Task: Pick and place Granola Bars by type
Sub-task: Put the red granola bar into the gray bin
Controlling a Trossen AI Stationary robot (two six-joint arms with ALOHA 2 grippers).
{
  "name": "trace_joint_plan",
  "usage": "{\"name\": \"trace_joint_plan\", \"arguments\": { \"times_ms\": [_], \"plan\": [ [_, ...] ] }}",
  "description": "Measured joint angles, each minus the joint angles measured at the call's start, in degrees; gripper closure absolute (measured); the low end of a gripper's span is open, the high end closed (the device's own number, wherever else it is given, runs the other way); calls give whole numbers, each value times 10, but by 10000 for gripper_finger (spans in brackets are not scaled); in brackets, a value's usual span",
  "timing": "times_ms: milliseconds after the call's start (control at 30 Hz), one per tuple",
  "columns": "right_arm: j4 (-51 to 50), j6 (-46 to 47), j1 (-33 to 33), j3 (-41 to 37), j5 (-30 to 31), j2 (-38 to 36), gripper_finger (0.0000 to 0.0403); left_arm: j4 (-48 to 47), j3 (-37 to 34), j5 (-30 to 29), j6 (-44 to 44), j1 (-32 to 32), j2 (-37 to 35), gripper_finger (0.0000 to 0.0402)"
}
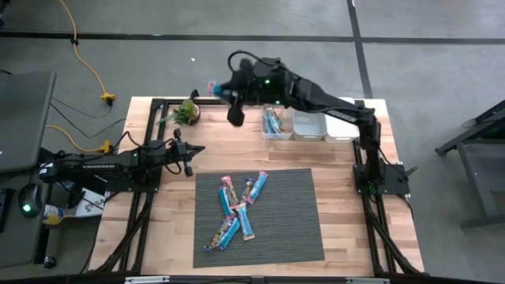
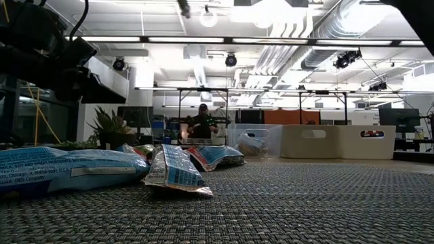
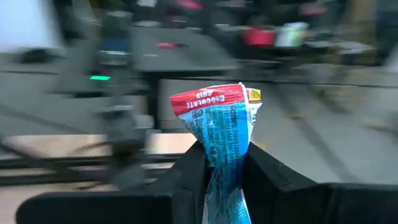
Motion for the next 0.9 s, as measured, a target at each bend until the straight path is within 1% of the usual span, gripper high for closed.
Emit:
{"name": "trace_joint_plan", "arguments": {
  "times_ms": [167,300,400,467,500,567,700,767,900],
  "plan": [
    [-5,-60,-1,0,185,-32,332,0,0,0,0,0,0,401],
    [-24,-95,-5,0,352,-50,332,0,0,0,0,0,0,401],
    [-63,-93,-22,0,458,-61,332,0,0,0,0,0,0,401],
    [-104,-54,-43,0,497,-67,332,0,0,0,0,0,0,401],
    [-126,-24,-55,0,503,-68,332,1,0,0,0,0,0,401],
    [-191,45,-85,0,497,-72,332,1,0,0,0,0,0,401],
    [-315,179,-154,-2,434,-72,332,1,0,0,0,0,0,401],
    [-361,219,-187,-2,403,-69,332,1,0,0,0,0,0,401],
    [-426,258,-244,-2,344,-69,332,1,0,0,0,0,0,401]
  ]
}}
